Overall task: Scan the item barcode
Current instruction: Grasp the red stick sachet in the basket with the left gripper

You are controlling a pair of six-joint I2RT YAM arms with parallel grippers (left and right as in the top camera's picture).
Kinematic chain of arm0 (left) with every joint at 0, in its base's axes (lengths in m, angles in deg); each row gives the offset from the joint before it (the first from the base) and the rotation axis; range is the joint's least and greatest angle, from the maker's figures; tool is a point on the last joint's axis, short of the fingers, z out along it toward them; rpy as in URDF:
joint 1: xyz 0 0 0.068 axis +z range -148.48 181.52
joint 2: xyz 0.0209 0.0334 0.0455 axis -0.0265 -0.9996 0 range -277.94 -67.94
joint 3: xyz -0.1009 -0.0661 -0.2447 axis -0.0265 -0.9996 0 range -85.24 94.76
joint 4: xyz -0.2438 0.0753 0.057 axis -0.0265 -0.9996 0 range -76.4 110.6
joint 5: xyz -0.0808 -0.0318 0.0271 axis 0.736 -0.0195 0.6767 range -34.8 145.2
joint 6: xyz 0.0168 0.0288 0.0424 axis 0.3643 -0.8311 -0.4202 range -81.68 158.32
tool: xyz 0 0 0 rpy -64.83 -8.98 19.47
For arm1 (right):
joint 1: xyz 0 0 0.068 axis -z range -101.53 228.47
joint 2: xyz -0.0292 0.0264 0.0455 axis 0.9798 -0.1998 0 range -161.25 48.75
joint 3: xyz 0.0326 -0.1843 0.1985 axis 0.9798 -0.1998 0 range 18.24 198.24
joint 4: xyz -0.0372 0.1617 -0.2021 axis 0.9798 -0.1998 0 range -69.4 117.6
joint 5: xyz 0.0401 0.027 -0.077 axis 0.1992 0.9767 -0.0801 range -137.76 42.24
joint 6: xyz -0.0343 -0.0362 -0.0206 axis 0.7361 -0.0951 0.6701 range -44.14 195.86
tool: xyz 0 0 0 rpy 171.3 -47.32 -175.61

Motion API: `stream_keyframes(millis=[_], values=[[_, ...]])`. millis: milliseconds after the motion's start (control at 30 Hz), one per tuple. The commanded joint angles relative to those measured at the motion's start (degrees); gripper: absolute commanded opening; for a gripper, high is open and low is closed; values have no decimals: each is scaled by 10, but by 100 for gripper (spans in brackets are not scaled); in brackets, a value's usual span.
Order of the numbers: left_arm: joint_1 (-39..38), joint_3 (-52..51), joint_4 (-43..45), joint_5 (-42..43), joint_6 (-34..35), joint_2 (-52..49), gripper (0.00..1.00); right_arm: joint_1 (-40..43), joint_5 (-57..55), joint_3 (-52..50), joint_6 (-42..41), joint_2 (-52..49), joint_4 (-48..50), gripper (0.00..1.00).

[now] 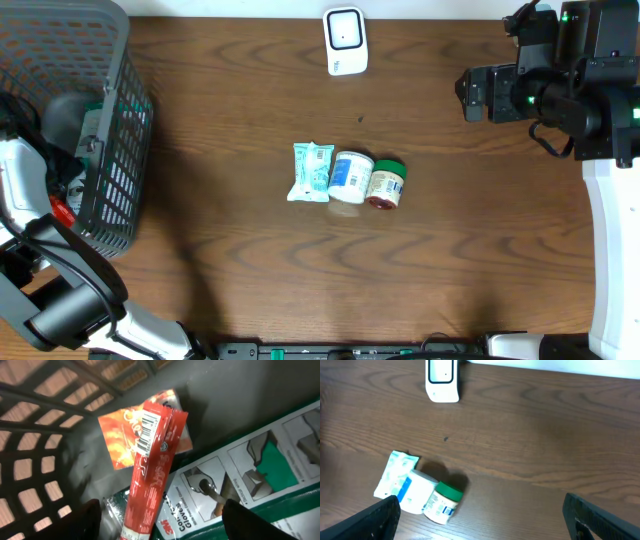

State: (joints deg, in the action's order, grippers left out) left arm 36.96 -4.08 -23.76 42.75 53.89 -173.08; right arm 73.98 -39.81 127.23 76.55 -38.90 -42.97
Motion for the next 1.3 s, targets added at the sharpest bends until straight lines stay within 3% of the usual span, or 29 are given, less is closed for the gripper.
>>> stream_keyframes(millis=[0, 400, 667, 833, 900, 1000, 1267], values=[[8, -25, 16, -14, -12, -1, 77, -4, 1, 8, 7, 0, 0, 99], [23, -97, 98, 11, -44, -1, 77, -4, 0, 8, 7, 0, 0, 99], [23, -132, 131, 13, -44, -7, 66, -4, 0, 8, 7, 0, 0, 99], [23, -134, 135, 15, -44, -24, 52, -4, 1, 8, 7, 0, 0, 99], [23, -134, 137, 15, -44, -24, 39, -4, 1, 8, 7, 0, 0, 99], [23, -132, 140, 15, -44, -22, 10, -4, 0, 8, 7, 0, 0, 99], [22, -82, 137, 15, -44, 81, 7, -4, 0, 8, 7, 0, 0, 99]])
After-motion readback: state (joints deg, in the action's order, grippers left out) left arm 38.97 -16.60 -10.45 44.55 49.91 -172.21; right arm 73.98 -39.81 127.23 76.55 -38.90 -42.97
